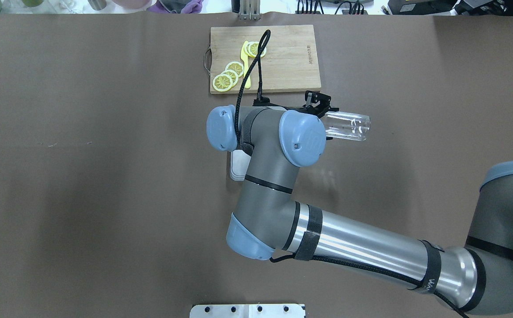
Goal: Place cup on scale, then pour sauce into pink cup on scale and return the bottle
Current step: 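Hold the bottle tilted over the cup with the right gripper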
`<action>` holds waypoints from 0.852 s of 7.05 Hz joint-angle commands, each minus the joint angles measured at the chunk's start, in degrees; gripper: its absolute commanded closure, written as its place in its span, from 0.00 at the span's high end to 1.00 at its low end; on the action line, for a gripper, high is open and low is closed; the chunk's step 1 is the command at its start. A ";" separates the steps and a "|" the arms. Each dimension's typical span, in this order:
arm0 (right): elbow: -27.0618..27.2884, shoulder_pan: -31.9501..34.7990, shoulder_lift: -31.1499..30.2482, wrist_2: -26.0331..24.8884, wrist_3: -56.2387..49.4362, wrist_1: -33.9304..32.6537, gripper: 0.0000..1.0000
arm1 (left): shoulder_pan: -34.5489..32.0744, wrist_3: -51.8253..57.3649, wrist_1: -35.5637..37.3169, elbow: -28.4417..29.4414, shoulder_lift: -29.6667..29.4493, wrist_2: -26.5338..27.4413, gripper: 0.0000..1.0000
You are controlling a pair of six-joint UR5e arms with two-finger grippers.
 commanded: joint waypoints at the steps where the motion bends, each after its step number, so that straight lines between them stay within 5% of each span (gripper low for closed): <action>1: 0.52 -0.14 -0.17 -0.49 0.09 -0.68 0.23 | -0.05 -0.11 0.00 -0.04 0.02 0.00 0.97; 6: 0.79 -1.64 -1.13 -1.63 0.09 -1.21 0.23 | -0.05 -0.19 0.00 0.04 -0.07 0.09 0.97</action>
